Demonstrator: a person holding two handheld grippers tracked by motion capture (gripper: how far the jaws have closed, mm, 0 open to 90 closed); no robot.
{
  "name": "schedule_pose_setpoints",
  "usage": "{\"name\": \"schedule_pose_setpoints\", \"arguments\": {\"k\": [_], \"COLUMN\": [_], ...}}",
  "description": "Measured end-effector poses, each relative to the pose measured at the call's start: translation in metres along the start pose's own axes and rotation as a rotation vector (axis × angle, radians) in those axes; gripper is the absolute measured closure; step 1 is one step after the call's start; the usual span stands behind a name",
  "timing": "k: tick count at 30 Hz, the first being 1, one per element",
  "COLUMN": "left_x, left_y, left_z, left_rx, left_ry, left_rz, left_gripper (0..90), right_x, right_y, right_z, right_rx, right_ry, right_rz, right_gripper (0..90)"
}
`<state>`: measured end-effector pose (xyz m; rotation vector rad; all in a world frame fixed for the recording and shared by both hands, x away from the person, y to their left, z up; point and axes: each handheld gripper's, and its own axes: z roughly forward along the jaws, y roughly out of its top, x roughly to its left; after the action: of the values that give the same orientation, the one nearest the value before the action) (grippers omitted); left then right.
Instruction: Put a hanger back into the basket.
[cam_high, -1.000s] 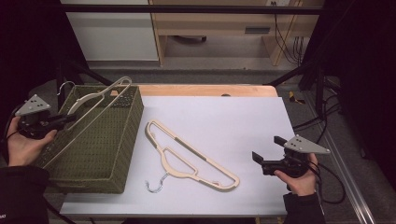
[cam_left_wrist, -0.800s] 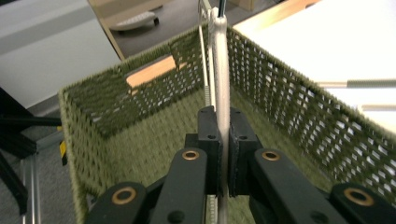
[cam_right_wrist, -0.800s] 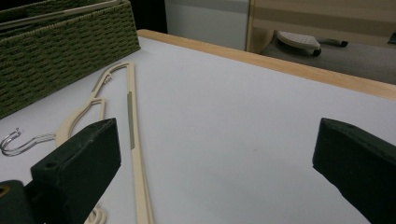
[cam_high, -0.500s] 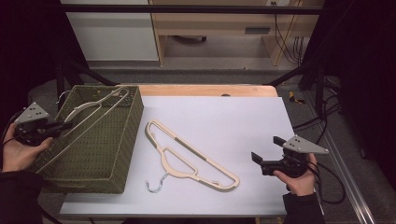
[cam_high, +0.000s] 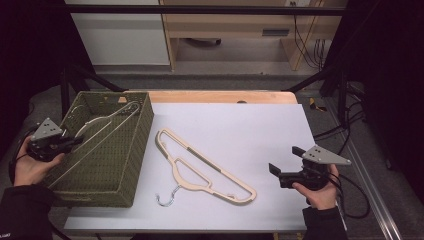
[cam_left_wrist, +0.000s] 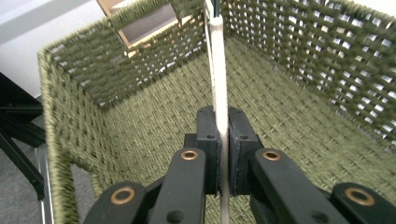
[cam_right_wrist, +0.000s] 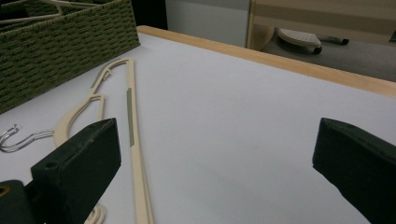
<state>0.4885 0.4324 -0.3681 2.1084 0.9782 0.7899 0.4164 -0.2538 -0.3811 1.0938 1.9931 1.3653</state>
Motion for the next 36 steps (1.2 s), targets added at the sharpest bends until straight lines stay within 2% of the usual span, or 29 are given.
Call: {"name": "schedule_pose_setpoints", "arguments": {"k": [3,5,6,9,12,14,17,18,19,21,23,25,28,31,35,36], "left_x": [-0.004,-0.006,-0.008,-0.008,-0.009,-0.012,-0.019,-0.020,-0.022,-0.023,-0.025,-0.027,-0.032,-0.037,-0.043,-0.045], "left_y": [-0.006,-0.007,-0.008,-0.014,-0.020,-0.019,-0.016,-0.016,-0.016,-0.017,-0.017,-0.017,-0.016,-0.016,-0.015,-0.015], "left_z": [0.007,0.009,0.011,0.012,0.013,0.013,0.014,0.014,0.014,0.014,0.015,0.016,0.018,0.020,0.022,0.023], "left_rx": [0.029,0.043,0.041,0.061,0.043,0.063,0.103,0.104,0.094,0.095,0.084,0.102,0.100,0.124,0.146,0.160], "left_ry": [0.005,-0.007,-0.008,-0.019,-0.037,-0.065,-0.096,-0.099,-0.105,-0.110,-0.117,-0.131,-0.138,-0.160,-0.159,-0.173], "left_rz": [0.027,0.046,0.037,0.045,0.030,0.055,0.116,0.123,0.112,0.124,0.114,0.137,0.154,0.180,0.233,0.232], "left_gripper": [84.9,84.9,85.0,84.8,84.6,84.6,84.2,84.1,84.1,84.0,83.9,83.4,82.7,82.0,81.6,81.4], "right_x": [0.000,0.000,0.000,0.000,0.000,0.000,0.001,0.001,0.001,0.001,0.001,0.001,0.001,0.001,0.001,0.001], "right_y": [0.000,0.000,0.000,0.000,-0.001,-0.001,-0.001,-0.001,-0.001,-0.001,-0.001,-0.001,-0.001,-0.001,-0.001,-0.001], "right_z": [0.000,0.000,0.000,0.000,0.000,0.000,0.001,0.001,0.001,0.001,0.001,0.001,0.001,0.001,0.001,0.001], "right_rx": [0.000,0.000,0.000,-0.001,0.001,0.002,0.004,0.005,0.004,0.004,0.004,0.004,0.003,0.004,0.003,0.003], "right_ry": [-0.001,-0.002,-0.001,0.000,0.000,0.001,0.001,0.002,0.002,0.002,0.002,0.002,0.002,0.002,0.002,0.002], "right_rz": [0.002,0.003,0.003,0.005,0.003,0.000,-0.002,-0.001,-0.002,-0.002,-0.003,-0.003,-0.003,-0.004,-0.005,-0.005], "right_gripper": [1.7,1.7,1.7,1.7,1.8,1.8,1.8,1.8,1.9,1.9,1.9,1.9,2.0,2.0,2.0,2.0]}}
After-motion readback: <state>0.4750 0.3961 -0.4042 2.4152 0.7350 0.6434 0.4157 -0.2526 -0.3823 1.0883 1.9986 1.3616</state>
